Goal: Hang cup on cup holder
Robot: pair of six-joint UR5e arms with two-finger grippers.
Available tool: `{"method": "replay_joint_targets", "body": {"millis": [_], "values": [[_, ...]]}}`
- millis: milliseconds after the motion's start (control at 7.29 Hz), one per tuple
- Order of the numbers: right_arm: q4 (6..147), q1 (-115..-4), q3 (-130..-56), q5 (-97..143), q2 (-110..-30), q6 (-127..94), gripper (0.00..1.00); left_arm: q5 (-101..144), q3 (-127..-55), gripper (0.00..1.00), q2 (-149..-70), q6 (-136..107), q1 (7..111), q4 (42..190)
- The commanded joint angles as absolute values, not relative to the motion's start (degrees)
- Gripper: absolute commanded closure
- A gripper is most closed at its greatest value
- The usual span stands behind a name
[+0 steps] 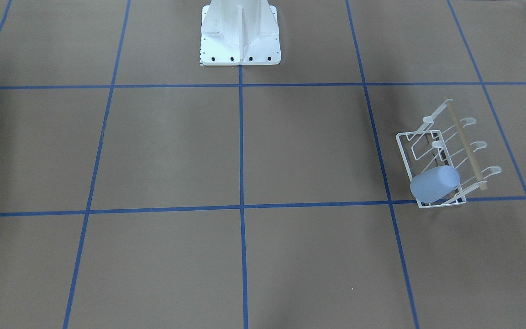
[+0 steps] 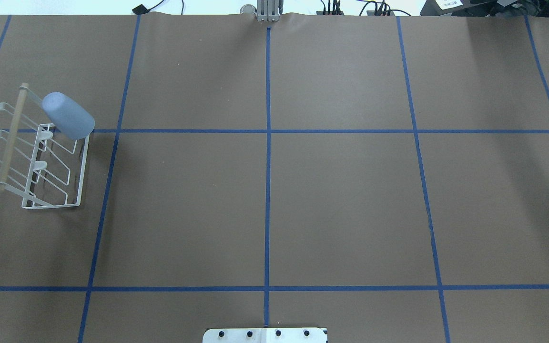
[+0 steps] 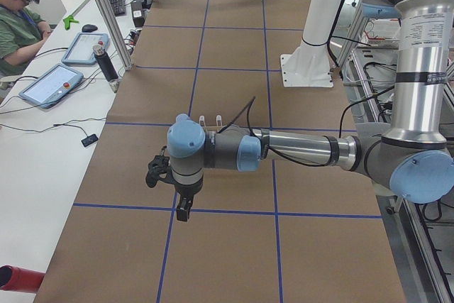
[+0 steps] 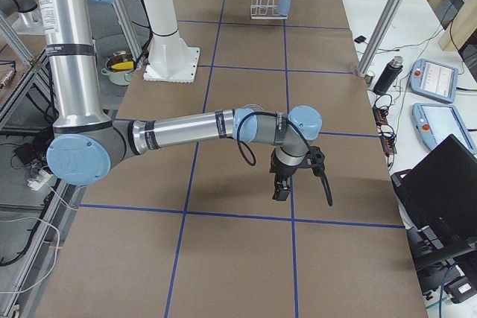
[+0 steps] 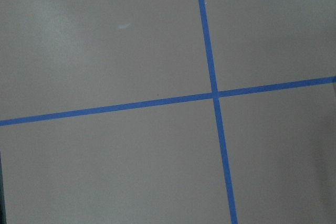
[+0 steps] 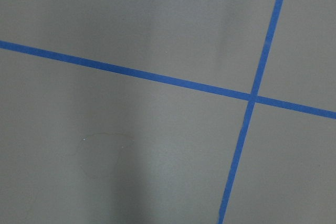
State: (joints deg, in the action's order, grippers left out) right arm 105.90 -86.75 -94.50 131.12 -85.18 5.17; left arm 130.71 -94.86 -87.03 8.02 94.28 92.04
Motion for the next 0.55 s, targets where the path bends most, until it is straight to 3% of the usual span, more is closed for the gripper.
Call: {"method": "replay_joint_targets", "body": {"millis": [0,412], "values": [[104.1,-88.9,-93.3,131.4,-87.8,5.0,0.0,130.8,-94.7,0.01,-85.8,6.3,94.0,93.2],[104.1,-90.5,-93.8,134.7,-88.9,5.1,0.0,130.7,-95.5,0.01,-86.1,0.9,92.1,93.2]]}}
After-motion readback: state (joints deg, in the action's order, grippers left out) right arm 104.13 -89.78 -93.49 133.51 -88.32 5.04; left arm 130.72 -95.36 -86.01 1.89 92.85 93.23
